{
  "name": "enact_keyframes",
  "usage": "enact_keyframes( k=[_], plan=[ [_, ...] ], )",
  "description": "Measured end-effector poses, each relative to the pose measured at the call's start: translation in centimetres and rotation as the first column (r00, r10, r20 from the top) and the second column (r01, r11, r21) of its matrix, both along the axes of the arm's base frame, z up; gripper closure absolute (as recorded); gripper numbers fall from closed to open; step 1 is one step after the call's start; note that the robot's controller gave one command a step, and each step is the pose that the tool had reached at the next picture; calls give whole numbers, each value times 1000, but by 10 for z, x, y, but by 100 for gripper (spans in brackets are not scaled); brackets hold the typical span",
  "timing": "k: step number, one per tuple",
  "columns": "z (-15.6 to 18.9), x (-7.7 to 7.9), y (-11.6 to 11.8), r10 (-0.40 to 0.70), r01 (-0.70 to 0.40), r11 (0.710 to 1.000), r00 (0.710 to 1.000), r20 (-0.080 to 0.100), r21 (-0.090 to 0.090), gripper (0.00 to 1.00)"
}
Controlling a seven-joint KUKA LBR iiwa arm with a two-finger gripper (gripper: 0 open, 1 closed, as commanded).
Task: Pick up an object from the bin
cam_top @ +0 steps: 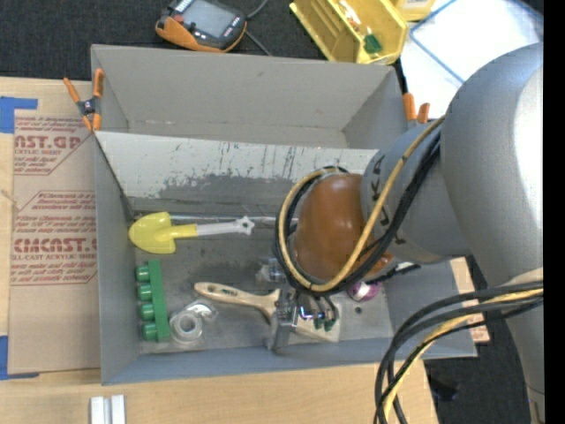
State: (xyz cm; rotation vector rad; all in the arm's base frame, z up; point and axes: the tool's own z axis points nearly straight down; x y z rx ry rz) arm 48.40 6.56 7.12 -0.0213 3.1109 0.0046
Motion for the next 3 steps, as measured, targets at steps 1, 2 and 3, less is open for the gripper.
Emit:
enact_keyframes(
  k=[1,2,3],
  plan=[
    [-1,10,-23,81,-81,997,996,-23,-1,100],
    [-1,10,-23,81,-81,997,996,-22,-1,100],
    [24,7,-23,81,-81,997,996,-34,-1,100]
  ],
)
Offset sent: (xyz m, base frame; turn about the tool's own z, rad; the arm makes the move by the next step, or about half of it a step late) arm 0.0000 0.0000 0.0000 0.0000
